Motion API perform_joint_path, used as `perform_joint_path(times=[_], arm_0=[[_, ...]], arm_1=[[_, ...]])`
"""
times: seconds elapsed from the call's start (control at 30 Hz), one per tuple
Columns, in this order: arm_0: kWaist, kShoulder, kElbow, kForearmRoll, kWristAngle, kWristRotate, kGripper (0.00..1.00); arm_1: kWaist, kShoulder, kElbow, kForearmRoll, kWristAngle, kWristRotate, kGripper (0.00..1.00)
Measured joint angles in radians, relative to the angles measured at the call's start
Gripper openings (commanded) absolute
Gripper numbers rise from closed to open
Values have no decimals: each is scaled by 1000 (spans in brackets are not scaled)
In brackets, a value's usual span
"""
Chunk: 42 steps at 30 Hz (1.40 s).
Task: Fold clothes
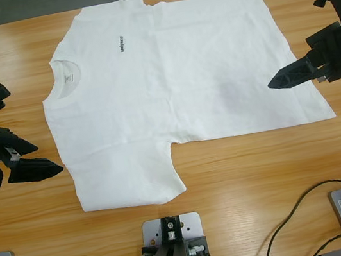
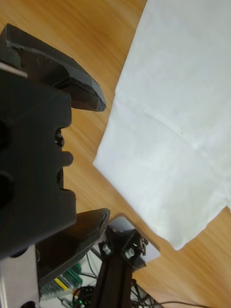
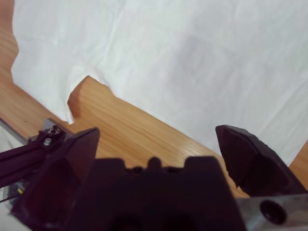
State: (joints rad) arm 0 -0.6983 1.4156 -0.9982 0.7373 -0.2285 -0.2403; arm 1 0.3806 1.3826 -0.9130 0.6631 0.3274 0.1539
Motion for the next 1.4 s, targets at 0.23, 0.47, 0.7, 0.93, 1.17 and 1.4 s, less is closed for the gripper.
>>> perform_joint_path(times=[0.23,0.47,0.7,0.93,1.17,1.4], arm_0=[[2,-163,281,-301,-104,-385,775],[2,-270,539,-503,-119,-526,772],[-3,-189,587,-630,-115,-557,743],[-95,12,590,-665,-84,-573,743],[-199,75,590,-708,-41,-632,743],[-207,123,590,-760,-39,-637,743]], arm_1=[[0,0,3,0,1,-1,982],[0,0,3,0,3,-1,982],[0,0,4,0,5,-2,982],[0,0,4,0,5,-2,982],[0,0,7,-1,5,-2,982],[0,0,7,-3,5,-2,982]])
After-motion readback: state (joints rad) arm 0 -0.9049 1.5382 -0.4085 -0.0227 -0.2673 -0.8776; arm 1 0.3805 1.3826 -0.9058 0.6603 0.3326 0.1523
